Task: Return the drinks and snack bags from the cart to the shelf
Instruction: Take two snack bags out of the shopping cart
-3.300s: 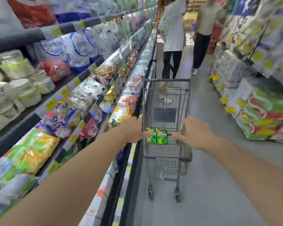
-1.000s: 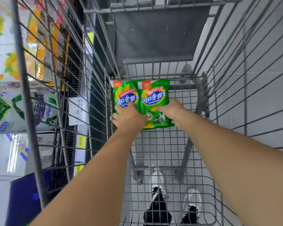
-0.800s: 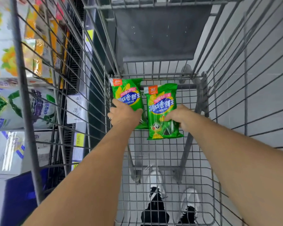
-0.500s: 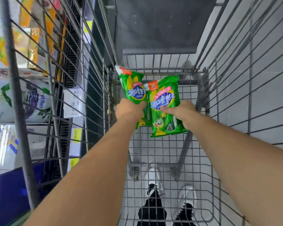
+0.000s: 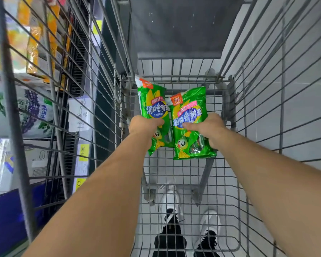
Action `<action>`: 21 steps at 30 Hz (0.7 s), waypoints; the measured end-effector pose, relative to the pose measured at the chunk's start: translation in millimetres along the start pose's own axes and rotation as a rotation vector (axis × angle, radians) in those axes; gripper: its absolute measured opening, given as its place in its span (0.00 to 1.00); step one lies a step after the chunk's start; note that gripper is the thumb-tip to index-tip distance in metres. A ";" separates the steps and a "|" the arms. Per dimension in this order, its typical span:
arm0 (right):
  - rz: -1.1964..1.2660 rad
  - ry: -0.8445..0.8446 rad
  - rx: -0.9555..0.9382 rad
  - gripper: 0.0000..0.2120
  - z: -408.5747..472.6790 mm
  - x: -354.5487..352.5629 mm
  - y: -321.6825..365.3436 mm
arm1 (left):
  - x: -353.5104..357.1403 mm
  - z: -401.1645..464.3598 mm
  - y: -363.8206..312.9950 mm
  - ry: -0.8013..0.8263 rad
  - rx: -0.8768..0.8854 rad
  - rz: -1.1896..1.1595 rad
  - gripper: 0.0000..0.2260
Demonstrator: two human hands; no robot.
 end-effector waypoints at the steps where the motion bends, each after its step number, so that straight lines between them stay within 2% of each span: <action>1: 0.006 -0.003 -0.005 0.31 -0.6 -1.1 -0.8 | -0.3 0.0 4.4 -0.001 -0.023 -0.007 0.22; 8: -0.029 -0.023 -0.037 0.33 -11.4 -5.5 -1.2 | -3.0 -13.9 8.8 0.026 -0.014 -0.090 0.25; 11: -0.016 -0.022 -0.063 0.26 -25.5 -17.1 6.2 | -10.6 -33.2 4.0 0.049 -0.005 -0.113 0.25; 13: -0.012 -0.015 -0.092 0.32 -41.3 -28.5 18.9 | -17.2 -47.4 -2.8 0.067 0.010 -0.153 0.28; 15: -0.007 -0.012 -0.134 0.39 -64.9 -43.0 38.6 | -27.3 -66.4 -11.6 0.077 0.032 -0.191 0.28; 17: 0.027 0.001 -0.187 0.42 -90.4 -62.4 62.6 | -40.4 -101.6 -26.1 0.105 0.067 -0.221 0.28; 19: 0.058 0.022 -0.258 0.35 -120.3 -86.3 92.9 | -59.6 -148.0 -45.1 0.113 0.115 -0.231 0.27; 21: 0.066 0.074 -0.327 0.26 -155.5 -113.1 125.3 | -81.5 -195.8 -65.3 0.113 0.175 -0.243 0.19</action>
Point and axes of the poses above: each hand's wrist, its own z-axis towards the middle knuckle, its own x-axis out of the palm, y = z × x, the point moved 8 cm from there along z, towards the middle knuckle, and after that the axes turned 5 degrees about -x, right-handed, at the moved point
